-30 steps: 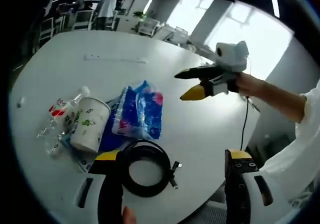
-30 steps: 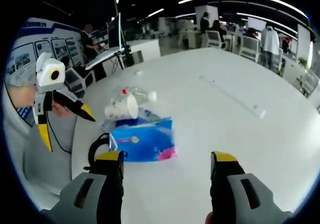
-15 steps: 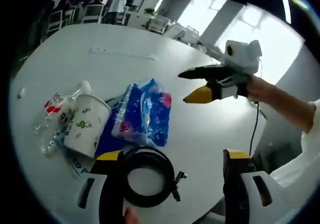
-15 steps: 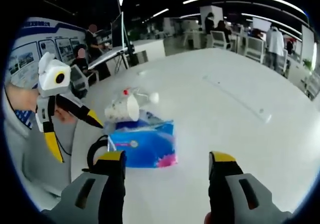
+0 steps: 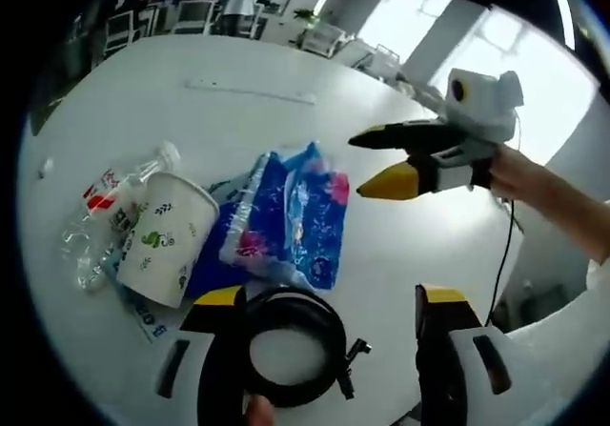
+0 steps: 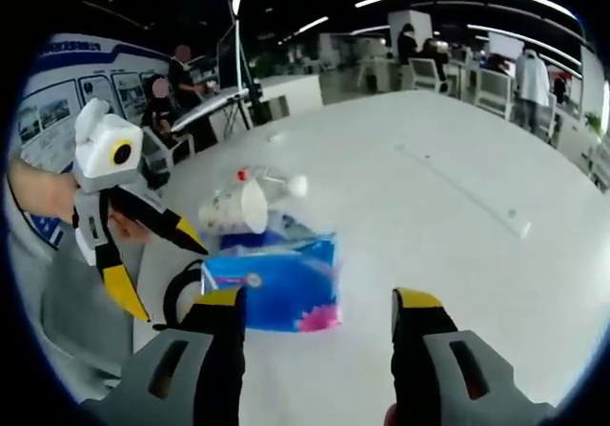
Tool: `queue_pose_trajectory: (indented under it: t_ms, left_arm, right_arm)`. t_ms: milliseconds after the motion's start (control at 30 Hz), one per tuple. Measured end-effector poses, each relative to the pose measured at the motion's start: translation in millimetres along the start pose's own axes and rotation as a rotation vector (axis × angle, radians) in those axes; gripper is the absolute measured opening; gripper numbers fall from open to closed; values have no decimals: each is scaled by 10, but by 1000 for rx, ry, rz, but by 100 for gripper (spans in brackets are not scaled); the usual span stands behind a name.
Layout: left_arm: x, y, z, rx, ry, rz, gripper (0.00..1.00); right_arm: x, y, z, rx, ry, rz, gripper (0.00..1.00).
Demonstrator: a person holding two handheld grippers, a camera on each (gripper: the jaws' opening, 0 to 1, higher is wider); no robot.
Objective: Arrange the tabletop items into an orderly group along one side of the table until the central work area is clear of visible clutter.
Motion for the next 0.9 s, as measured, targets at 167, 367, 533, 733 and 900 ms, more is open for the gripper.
queue_pose_trajectory:
  t_ms: [167,367,533,733,900]
  left_arm:
    - [26,-16,-26,-11,-28,43,61]
    - [69,-40,-99,-7,-42,92,50]
    - [74,-30,-118,-14,-50,128,41]
    - [91,-9,-158,-7,-65,141,38]
    - [118,-16,-177,-21,-74,174,32]
  right_arm:
    - [-25,4,-54,-2,-15,8,55]
    - [-47,48,-113,16,-33,11,54]
    - [-56,34,-124,1,-44,2,51]
    - [-60,39,-196,10,-63,-4,47]
    - [-54,47,-217,13,-73,1,46]
Point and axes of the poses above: the point that each gripper's makers call its tool centre point, and the gripper's own axes: z roughly backward along the fingers, x roughly to its left, y roughly out of its underside, the point moved 9 cm from there along z, roughly backward along the fingers, and after that the axes turned 5 degrees about x, right-handed, at the moved point
